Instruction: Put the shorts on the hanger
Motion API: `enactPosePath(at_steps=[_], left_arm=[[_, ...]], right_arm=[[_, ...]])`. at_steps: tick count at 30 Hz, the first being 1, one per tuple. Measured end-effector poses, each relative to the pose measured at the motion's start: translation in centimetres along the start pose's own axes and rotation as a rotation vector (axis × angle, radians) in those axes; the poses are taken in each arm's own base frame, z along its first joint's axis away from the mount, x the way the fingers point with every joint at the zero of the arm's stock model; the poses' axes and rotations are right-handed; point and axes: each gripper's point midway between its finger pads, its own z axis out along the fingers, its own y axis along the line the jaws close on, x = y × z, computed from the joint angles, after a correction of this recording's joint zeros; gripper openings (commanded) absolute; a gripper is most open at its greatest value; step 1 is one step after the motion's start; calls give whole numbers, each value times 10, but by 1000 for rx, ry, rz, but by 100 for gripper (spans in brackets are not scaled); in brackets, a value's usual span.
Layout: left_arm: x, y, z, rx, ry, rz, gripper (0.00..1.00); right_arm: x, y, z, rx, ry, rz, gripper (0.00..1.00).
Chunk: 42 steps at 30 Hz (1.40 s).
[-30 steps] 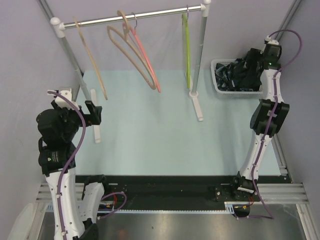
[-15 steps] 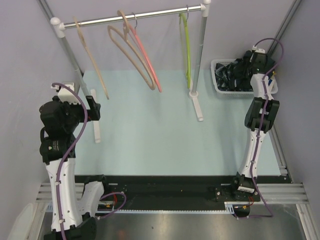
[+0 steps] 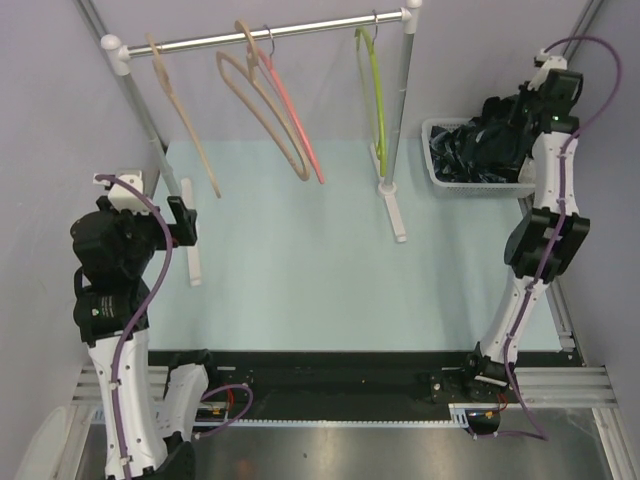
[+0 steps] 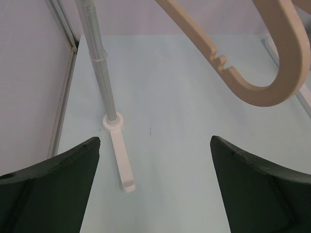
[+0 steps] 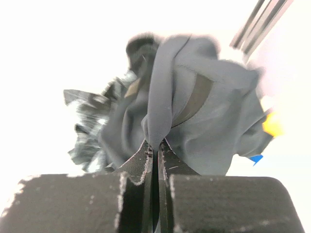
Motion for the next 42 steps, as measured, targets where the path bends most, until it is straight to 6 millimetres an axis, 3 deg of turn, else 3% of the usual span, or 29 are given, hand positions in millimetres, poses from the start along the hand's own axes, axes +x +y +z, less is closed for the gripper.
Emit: enactPosePath(at_steps=[4,7,9,10,14,16,19,24,28,32,36,42], left_arm=[[-5,0,-6,-6,7,-3,100],[-11,-5,-11,13,10,-4,100],[-11,-8,-16,27,12,-2,100],[-11,-10,-18,35,12,4,100],[-10,-20,-34,83,1,56,100],[-9,-30,-47,131,-18,116,100],[-8,-45,-67,205,-51,220,100],[9,-65,-91,339,-46,395,100],[35,-74,-92,437,10,460,100],[67,-81,-85,531,76,481,100],[97,-83,-74,597,128,493,100],[120,-83,-68,654,156,550,100]], right_arm=[[-70,14,-77,-68,-131,-1,0],[-110,32,-141,-133,-219,-16,0],[-128,49,-192,-193,-269,-35,0],[-130,51,-198,-199,-274,-37,0],[-133,78,-267,-301,-318,-76,0],[-118,95,-299,-366,-311,-105,0],[-93,116,-331,-446,-298,-157,0],[-17,156,-380,-618,-236,-307,0],[43,180,-405,-749,-181,-445,0],[90,209,-417,-916,-92,-572,0],[132,243,-411,-1078,30,-683,0],[187,287,-404,-1240,189,-833,0]])
